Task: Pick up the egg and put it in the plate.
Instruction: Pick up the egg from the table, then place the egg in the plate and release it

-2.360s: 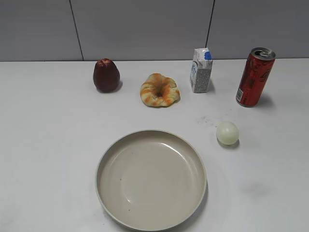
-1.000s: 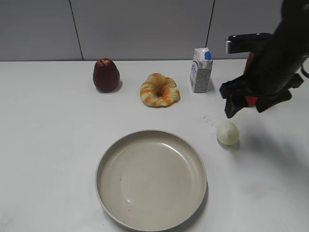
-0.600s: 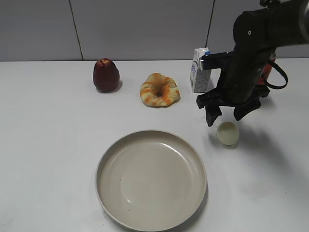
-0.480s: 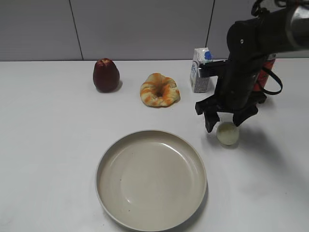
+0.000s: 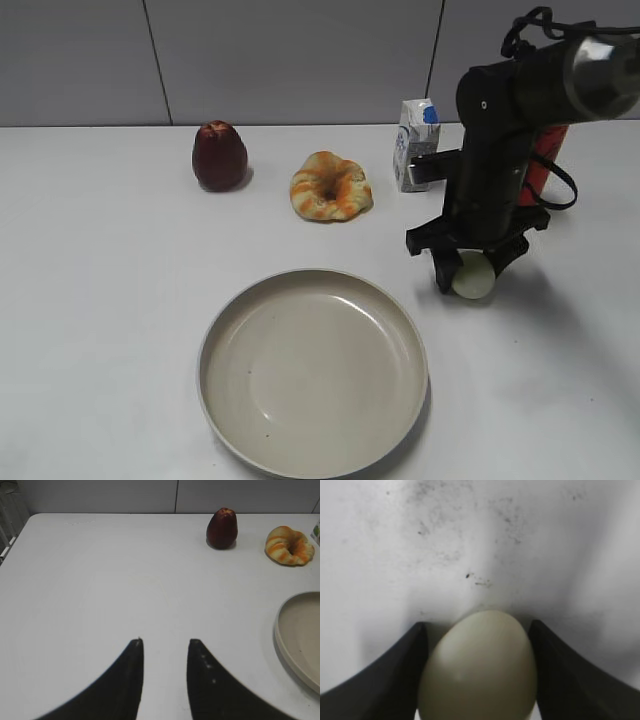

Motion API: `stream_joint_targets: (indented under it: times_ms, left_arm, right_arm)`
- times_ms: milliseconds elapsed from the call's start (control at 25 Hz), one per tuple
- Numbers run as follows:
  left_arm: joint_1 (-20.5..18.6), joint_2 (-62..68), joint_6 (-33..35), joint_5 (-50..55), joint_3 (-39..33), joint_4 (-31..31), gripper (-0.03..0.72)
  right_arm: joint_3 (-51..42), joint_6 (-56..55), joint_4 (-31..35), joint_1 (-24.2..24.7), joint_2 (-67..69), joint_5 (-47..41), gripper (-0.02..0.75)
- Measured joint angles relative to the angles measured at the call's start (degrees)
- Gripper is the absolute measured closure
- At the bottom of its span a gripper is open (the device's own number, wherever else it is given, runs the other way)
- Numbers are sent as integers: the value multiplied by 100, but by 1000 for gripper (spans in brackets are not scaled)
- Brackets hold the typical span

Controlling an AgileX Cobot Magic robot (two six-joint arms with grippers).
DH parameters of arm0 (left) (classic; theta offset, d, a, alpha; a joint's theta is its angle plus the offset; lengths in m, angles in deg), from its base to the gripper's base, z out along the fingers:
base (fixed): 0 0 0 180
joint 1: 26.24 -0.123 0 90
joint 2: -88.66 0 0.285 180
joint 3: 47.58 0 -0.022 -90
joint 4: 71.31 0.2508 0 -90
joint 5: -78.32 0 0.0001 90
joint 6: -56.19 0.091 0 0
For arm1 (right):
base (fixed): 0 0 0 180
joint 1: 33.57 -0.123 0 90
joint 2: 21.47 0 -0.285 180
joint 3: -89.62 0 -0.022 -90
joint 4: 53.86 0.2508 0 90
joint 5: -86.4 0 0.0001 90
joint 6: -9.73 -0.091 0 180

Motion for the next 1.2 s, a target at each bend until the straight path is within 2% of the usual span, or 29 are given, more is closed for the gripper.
stream_joint_targets:
  times_ms: [240,360,440,520,560,600,680,760,1040,1120,1160,1200]
  left_arm:
    - [0,0,5,0,0,0,452]
    - [0,0,0,0,0,0,452]
    - [0,0,6,0,0,0,452]
    - [0,0,0,0,0,0,452]
    - [0,0,5,0,0,0,452]
    - [0,0,5,0,0,0,452]
    - [0,0,5,0,0,0,452]
    - [0,0,5,0,0,0,452]
    - [0,0,5,0,0,0,452]
    - [0,0,1,0,0,0,452]
    - [0,0,1,0,0,0,452]
    - [0,0,1,0,0,0,452]
  right_arm:
    - [211,0,-47,-24,-270,-215,290]
    - [223,36,119,-259,-756,-295,290]
    - [223,87,224,-628,-987,-341,290]
    - [223,87,224,-628,-987,-341,290]
    - [145,108,301,-1484,-1029,-268,290]
    - [145,108,301,-1484,-1029,-268,290]
    - [-42,108,364,-2112,-1029,93,290]
    - [-207,108,424,-2423,-1029,375,290]
    - [-692,97,501,-2511,-1029,701,290]
    - [-704,97,507,-2511,-1029,706,278]
    - [-705,97,512,-2511,-1029,742,223]
    - [-705,97,512,-2511,-1029,742,223]
